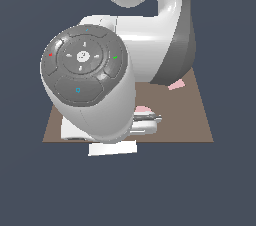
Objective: Insert a designated object into the corresponding slot on a board.
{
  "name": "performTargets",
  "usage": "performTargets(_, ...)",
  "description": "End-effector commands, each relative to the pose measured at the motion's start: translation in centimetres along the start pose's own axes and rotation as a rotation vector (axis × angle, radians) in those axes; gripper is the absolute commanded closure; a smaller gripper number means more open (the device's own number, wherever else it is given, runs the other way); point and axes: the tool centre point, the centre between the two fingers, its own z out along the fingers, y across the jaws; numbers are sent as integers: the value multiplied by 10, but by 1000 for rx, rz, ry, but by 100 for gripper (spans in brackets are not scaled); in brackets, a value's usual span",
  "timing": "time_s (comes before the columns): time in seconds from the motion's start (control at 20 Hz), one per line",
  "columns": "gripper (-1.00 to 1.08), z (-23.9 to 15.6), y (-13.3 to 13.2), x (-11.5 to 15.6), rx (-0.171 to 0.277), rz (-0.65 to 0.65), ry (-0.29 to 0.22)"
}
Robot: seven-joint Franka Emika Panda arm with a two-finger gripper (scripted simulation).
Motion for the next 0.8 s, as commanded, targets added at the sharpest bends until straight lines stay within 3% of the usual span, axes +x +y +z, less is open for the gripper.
performTargets(0.0,108,-1,13,-7,0,83,0)
performTargets(0.35,108,-1,36,-26,0,243,0)
performTargets(0.75,108,-1,44,-36,0,312,0)
